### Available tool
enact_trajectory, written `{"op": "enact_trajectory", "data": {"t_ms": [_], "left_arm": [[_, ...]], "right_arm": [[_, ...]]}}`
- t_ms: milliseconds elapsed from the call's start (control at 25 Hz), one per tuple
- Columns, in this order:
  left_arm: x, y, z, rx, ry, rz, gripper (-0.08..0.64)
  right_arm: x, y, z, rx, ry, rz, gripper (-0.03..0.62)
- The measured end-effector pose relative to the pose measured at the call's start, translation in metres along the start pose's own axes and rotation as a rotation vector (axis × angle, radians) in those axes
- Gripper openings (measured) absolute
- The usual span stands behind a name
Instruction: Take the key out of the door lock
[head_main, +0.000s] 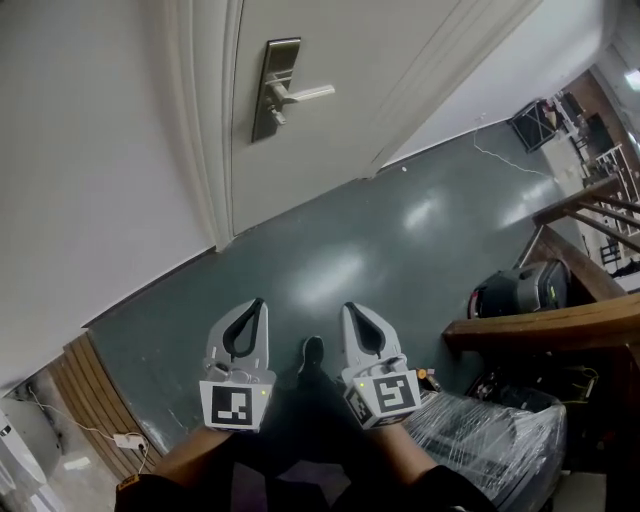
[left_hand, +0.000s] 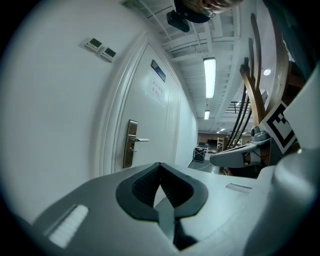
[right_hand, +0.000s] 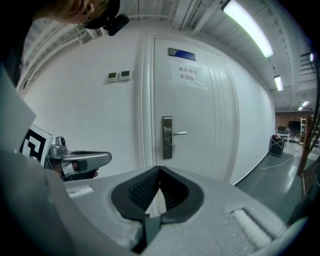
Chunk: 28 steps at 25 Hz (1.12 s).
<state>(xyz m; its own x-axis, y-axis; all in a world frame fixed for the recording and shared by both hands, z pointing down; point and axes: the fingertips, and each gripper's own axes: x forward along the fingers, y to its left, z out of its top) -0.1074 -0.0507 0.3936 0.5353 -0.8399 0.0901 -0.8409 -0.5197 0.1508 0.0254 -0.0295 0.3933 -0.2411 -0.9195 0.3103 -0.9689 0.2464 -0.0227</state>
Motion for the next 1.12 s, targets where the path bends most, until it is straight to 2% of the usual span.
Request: {"op": "enact_trajectory", "data": {"t_ms": [240, 360, 520, 760, 880, 1120], "left_arm": [[0.031, 0.025, -0.003, 0.014, 0.013, 0.092, 0.015], [0.054, 0.041, -0.004, 0.022, 0.012, 0.174, 0.015], [0.099, 0.057, 0.003, -0.014, 0.007, 0.306, 0.015], [0.166, 0.055, 0.027, -0.033, -0.024, 0.476, 0.015], [0.193, 0.054, 0.027, -0.040, -0.024, 0.548, 0.015], [0.226, 0.056, 0.026, -0.021, -0.014, 0.645, 0.015]], "right_arm": [[0.057, -0.015, 0.015, -0.004, -0.043, 0.099, -0.008], [0.094, -0.024, 0.024, -0.021, -0.058, 0.179, -0.008], [0.145, -0.045, 0.039, -0.042, -0.046, 0.306, -0.008], [0.207, -0.095, 0.064, -0.066, -0.014, 0.487, -0.008], [0.236, -0.114, 0.071, -0.084, 0.004, 0.572, -0.008], [0.283, -0.121, 0.084, -0.132, 0.010, 0.719, -0.008]]}}
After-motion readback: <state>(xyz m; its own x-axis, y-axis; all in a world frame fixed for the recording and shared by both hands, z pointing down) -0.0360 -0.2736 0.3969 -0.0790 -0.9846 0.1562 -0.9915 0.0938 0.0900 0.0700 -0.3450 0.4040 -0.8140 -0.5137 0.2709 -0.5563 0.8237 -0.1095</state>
